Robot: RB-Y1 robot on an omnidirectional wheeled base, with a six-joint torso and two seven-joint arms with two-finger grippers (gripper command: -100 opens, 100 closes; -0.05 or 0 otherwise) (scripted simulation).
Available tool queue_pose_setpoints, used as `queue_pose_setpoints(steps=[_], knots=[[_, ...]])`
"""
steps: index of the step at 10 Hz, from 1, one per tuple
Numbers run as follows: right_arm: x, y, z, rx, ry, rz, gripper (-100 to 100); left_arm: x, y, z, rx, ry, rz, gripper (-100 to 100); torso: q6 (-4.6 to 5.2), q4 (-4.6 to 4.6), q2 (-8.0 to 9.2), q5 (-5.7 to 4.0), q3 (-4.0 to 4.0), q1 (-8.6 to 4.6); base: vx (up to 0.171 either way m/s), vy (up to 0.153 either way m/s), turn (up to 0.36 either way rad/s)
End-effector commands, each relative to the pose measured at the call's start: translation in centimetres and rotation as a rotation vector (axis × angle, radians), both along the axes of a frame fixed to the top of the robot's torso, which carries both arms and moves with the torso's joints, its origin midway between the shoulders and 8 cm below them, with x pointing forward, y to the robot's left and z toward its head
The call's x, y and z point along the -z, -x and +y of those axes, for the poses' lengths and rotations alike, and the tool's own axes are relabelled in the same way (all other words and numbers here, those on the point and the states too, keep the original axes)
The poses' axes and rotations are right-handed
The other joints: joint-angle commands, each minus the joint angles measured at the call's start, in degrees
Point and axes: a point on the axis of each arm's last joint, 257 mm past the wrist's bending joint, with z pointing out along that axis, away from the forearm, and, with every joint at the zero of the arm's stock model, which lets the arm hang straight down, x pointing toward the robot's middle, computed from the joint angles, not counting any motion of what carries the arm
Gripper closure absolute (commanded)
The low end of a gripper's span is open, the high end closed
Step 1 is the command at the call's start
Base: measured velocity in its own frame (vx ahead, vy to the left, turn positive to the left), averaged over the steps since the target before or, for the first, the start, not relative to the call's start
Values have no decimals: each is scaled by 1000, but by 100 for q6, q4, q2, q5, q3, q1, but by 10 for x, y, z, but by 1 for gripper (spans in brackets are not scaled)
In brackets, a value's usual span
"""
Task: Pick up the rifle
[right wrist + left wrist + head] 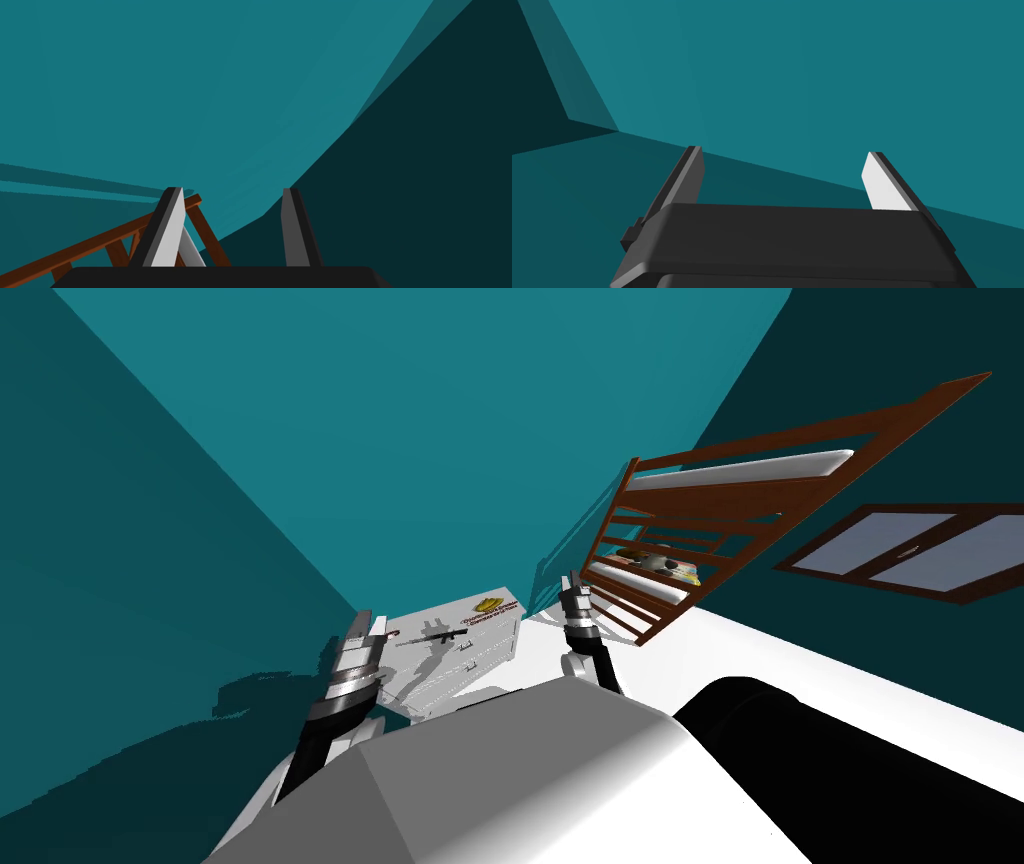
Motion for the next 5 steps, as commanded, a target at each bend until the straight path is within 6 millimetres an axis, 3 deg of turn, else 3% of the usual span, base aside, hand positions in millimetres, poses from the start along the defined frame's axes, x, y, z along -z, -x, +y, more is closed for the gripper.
queue_pose_setpoints(steps=[1,5], knots=[[0,0,0,0,0,0,0,16,-4,3,-11,-9,34,-100,0,0,0,0,0,0,28,-32,16],[0,0,0,0,0,0,0,62,-14,14,-47,-55,124,-100,-1,1,5,-2,3,-7,23,-40,33]])
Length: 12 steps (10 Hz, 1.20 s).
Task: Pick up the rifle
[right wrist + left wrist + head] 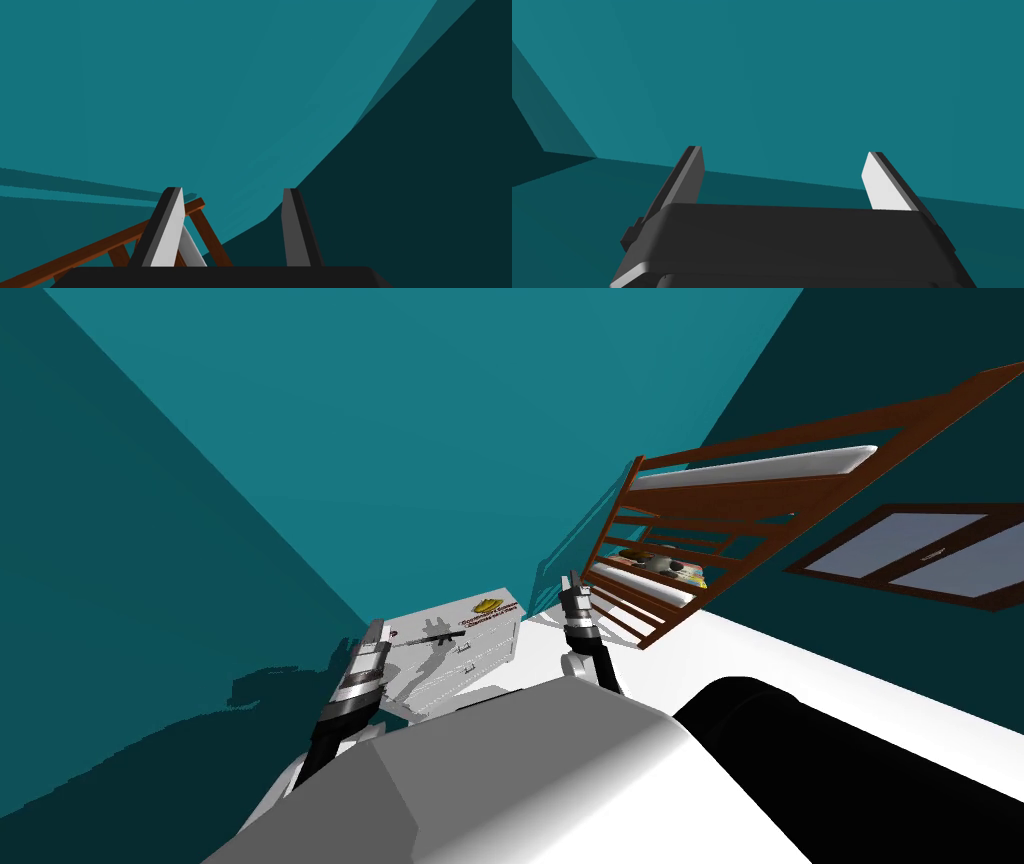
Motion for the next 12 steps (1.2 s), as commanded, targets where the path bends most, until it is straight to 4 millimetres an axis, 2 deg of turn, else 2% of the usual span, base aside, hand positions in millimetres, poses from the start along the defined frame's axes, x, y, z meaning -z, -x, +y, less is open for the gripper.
queue_pose_setpoints(steps=[1,6,12], knots=[[0,0,0,0,0,0,0,17,-4,4,-14,-18,32,-100,0,0,0,0,0,0,24,-30,22],[0,0,0,0,0,0,0,56,-7,14,-41,-41,107,-100,-1,1,4,2,2,7,15,-23,20],[0,0,0,0,0,0,0,120,-7,28,-86,-80,229,-100,0,0,-2,0,-1,-1,25,-36,27]])
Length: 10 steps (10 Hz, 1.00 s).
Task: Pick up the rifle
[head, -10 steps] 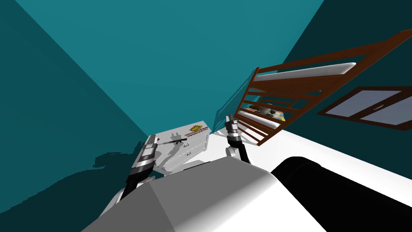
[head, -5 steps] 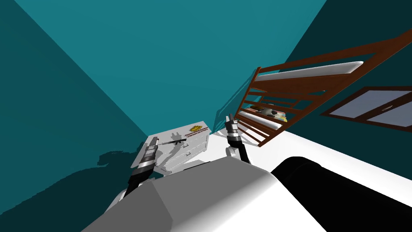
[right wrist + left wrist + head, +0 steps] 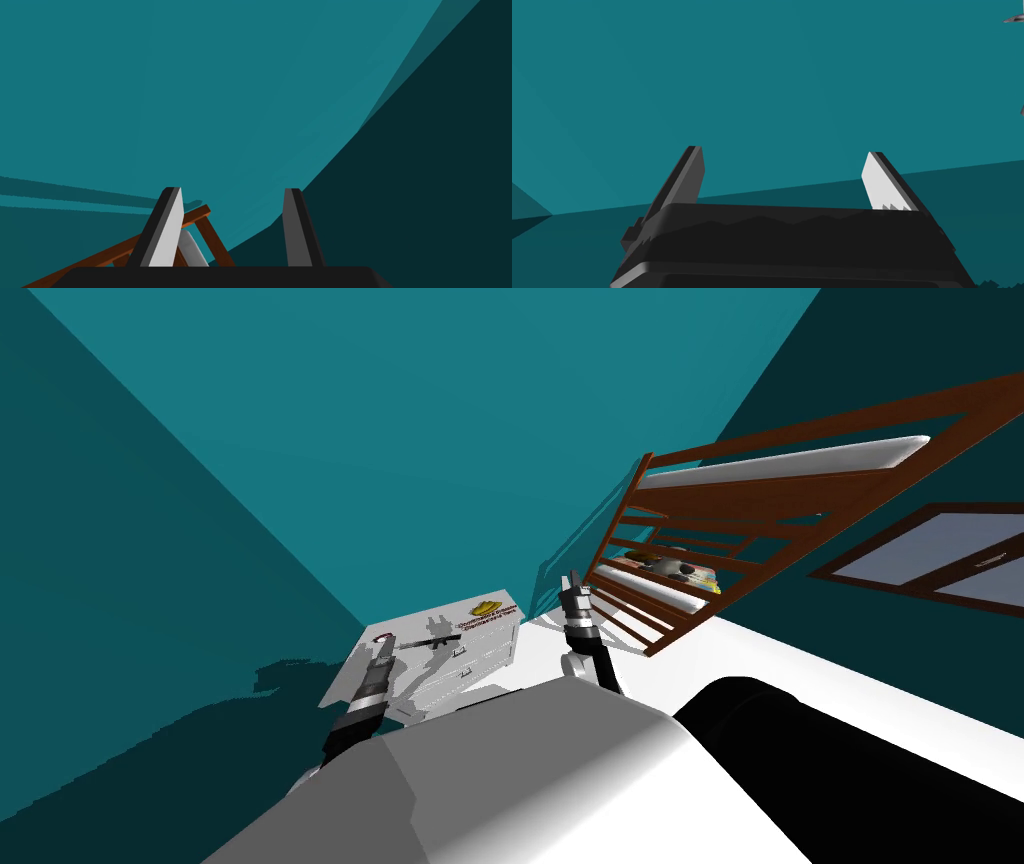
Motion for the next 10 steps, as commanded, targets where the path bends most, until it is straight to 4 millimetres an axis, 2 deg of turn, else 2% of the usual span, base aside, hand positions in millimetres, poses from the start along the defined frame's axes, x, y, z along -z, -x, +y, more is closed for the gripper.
queue_pose_setpoints(steps=[1,6,10], knots=[[0,0,0,0,0,0,0,8,-2,0,-3,-1,12,-100,0,0,0,0,0,0,10,-12,-1],[0,0,0,0,0,0,0,51,2,6,-31,-17,93,-100,0,-1,-5,1,-3,2,25,-23,22],[0,0,0,0,0,0,0,95,9,6,-57,-21,174,-100,1,-1,-8,0,-4,2,38,-32,23]])
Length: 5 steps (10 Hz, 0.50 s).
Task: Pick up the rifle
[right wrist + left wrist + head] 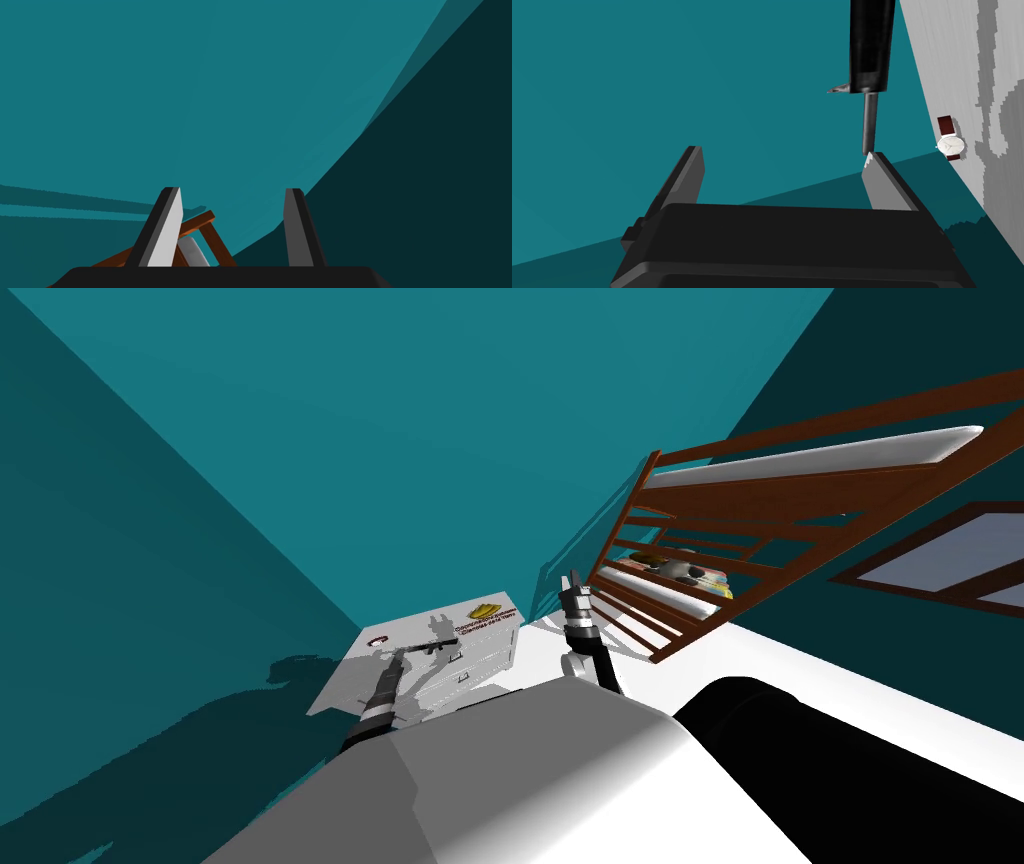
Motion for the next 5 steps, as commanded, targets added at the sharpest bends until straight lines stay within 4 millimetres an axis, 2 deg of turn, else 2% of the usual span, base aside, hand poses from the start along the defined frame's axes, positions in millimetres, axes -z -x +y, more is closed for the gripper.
queue_pose_setpoints(steps=[1,2,5], knots=[[0,0,0,0,0,0,0,18,4,-4,-9,2,35,-100,0,0,0,0,0,0,47,-35,23],[0,0,0,0,0,0,0,18,4,-4,-9,2,35,-100,0,0,-1,0,0,-1,31,-28,6],[0,0,0,0,0,0,0,43,10,-13,-18,13,84,-100,0,1,2,1,1,4,41,-20,15]])
